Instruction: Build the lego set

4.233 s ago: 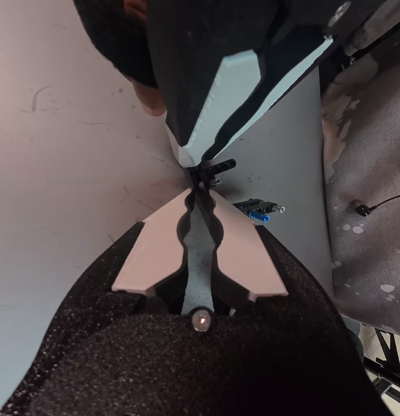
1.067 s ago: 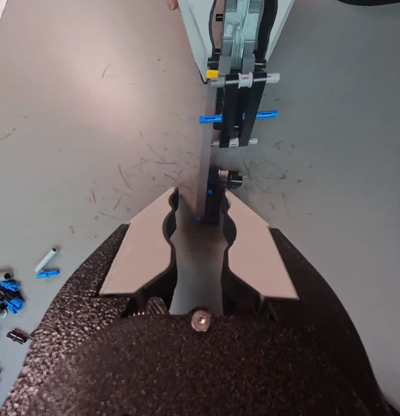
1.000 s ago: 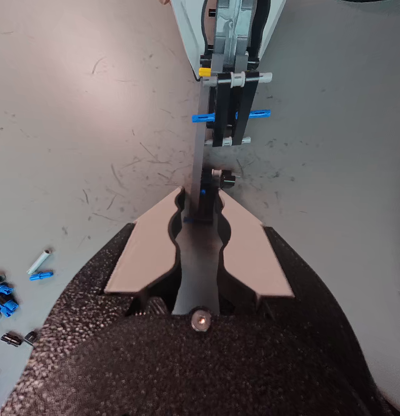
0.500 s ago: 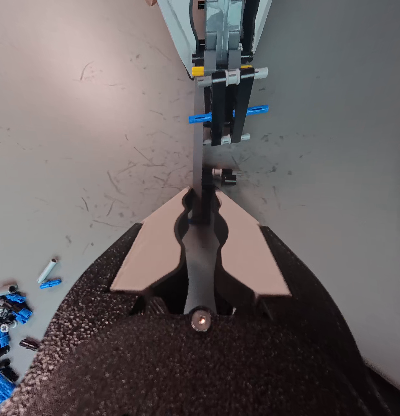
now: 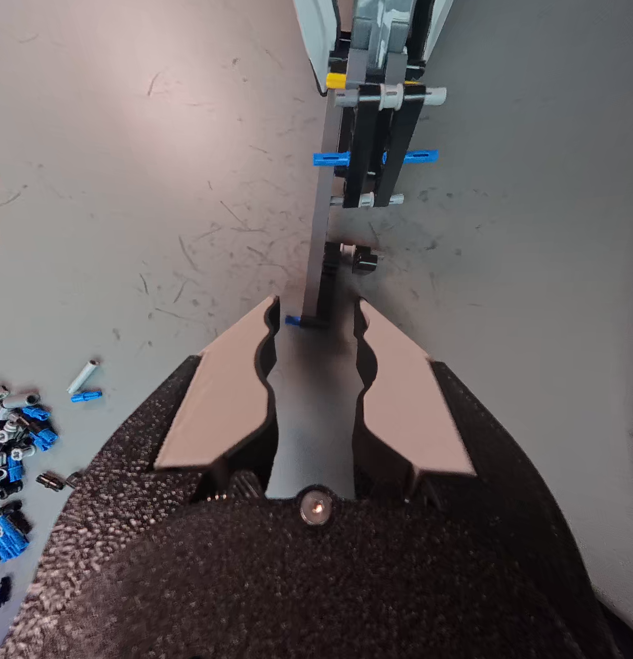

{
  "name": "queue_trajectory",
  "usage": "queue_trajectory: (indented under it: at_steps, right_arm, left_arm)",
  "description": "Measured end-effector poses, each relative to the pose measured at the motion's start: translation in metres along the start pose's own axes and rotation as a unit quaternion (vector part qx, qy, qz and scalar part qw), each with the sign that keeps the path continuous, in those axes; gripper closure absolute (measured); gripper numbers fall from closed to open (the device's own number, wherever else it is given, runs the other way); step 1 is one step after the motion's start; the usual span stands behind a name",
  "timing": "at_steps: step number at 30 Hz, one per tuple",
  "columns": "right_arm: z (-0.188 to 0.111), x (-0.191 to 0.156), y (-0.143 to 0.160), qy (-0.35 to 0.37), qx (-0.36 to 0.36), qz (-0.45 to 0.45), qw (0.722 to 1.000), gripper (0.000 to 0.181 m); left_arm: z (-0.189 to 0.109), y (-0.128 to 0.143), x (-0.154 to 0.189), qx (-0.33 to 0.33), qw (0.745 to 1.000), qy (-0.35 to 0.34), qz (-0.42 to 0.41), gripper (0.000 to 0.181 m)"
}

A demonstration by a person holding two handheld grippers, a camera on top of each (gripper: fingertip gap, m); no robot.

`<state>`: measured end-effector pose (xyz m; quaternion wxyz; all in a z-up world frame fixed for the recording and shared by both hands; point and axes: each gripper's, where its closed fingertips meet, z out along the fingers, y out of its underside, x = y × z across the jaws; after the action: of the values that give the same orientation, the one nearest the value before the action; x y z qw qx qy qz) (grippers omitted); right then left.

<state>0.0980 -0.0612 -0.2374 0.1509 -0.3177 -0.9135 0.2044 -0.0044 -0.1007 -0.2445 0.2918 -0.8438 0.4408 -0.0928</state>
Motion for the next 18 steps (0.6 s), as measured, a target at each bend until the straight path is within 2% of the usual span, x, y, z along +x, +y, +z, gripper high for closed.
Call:
queue_trajectory:
  at_steps: [6,10,18]
  right_arm:
    - [0.0,-0.004,0.003,-0.017,0.019,0.038,0.999,0.136]
    - [-0.002,0.007,0.004,-0.008,0.034,0.07,0.997,0.134]
    - [-0.024,0.026,0.004,0.087,0.072,0.137,0.984,0.124]
  left_arm:
    - [0.0,0.008,-0.002,0.042,0.997,0.034,-0.058,0.138]
    - [0.002,0.005,-0.01,0.055,0.996,0.026,-0.072,0.153]
    - [0.004,0.004,-0.016,0.069,0.994,-0.001,-0.086,0.153]
